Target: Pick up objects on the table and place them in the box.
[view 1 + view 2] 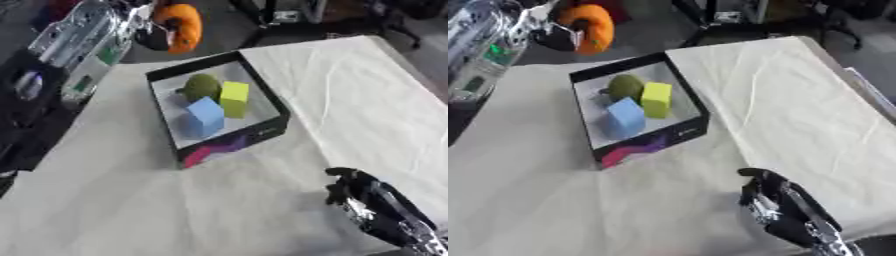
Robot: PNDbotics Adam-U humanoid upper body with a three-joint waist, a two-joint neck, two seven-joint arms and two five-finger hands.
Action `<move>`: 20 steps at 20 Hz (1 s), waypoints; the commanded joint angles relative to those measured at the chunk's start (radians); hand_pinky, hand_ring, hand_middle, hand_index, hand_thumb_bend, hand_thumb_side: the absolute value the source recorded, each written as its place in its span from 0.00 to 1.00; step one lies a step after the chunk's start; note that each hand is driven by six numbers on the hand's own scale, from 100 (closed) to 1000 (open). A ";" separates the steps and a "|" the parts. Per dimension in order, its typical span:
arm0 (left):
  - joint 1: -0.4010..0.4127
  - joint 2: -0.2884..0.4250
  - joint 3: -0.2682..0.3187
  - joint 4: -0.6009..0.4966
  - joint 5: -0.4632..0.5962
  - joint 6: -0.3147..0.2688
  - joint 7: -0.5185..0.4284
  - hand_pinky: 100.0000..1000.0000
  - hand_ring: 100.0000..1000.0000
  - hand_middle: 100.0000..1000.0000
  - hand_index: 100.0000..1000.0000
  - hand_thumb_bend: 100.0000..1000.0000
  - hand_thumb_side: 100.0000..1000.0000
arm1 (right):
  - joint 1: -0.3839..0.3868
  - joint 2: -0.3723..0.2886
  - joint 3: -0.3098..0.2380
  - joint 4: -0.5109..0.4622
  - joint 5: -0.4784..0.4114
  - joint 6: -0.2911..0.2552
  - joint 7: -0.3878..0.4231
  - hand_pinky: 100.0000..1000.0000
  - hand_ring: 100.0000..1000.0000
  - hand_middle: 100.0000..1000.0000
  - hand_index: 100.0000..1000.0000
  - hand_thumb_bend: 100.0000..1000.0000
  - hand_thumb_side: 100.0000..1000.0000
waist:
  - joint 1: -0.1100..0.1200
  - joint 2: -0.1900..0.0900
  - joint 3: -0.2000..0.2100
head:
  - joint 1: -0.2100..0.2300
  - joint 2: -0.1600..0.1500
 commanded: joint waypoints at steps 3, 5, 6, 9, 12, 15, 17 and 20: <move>-0.039 -0.091 -0.031 0.079 -0.002 0.009 0.027 0.35 0.27 0.24 0.34 0.00 0.04 | -0.008 -0.012 0.003 -0.009 -0.004 -0.002 0.004 0.80 0.49 0.43 0.80 0.00 0.41 | -0.013 -0.022 -0.007 | 0.011 -0.002; -0.037 -0.126 -0.040 0.118 -0.006 0.009 0.053 0.39 0.30 0.27 0.38 0.00 0.04 | -0.009 -0.011 0.004 -0.009 -0.004 -0.002 0.006 0.80 0.49 0.43 0.80 0.00 0.41 | -0.014 -0.021 -0.009 | 0.013 -0.002; -0.036 -0.139 -0.044 0.134 -0.005 0.008 0.066 0.40 0.31 0.29 0.40 0.00 0.05 | -0.009 -0.011 0.004 -0.009 -0.004 -0.002 0.006 0.80 0.49 0.43 0.80 0.00 0.41 | -0.014 -0.021 -0.010 | 0.014 -0.002; -0.028 -0.161 -0.056 0.166 0.002 0.002 0.096 0.48 0.37 0.35 0.48 0.09 0.09 | -0.010 -0.010 0.004 -0.010 -0.005 -0.002 0.005 0.80 0.49 0.43 0.80 0.00 0.41 | -0.015 -0.020 -0.010 | 0.015 -0.002; -0.019 -0.164 -0.068 0.174 0.005 -0.005 0.111 0.59 0.48 0.49 0.63 0.74 0.35 | -0.009 -0.010 0.004 -0.010 -0.005 -0.002 0.006 0.80 0.50 0.43 0.80 0.00 0.41 | -0.016 -0.020 -0.008 | 0.013 -0.002; -0.011 -0.156 -0.073 0.169 -0.003 -0.006 0.109 0.66 0.57 0.58 0.71 0.96 0.41 | -0.008 -0.011 0.004 -0.011 -0.005 -0.002 0.005 0.80 0.50 0.43 0.80 0.00 0.41 | -0.016 -0.021 -0.006 | 0.013 -0.002; -0.002 -0.143 -0.070 0.154 -0.015 -0.010 0.102 0.67 0.59 0.62 0.74 1.00 0.45 | -0.008 -0.011 0.003 -0.011 -0.005 -0.003 0.004 0.80 0.50 0.43 0.80 0.00 0.41 | -0.016 -0.022 -0.005 | 0.010 -0.002; 0.018 -0.117 -0.048 0.116 -0.027 -0.005 0.098 0.70 0.64 0.66 0.76 1.00 0.55 | -0.008 -0.012 0.001 -0.011 -0.004 -0.003 0.003 0.80 0.50 0.43 0.80 0.00 0.41 | -0.016 -0.023 -0.003 | 0.006 -0.002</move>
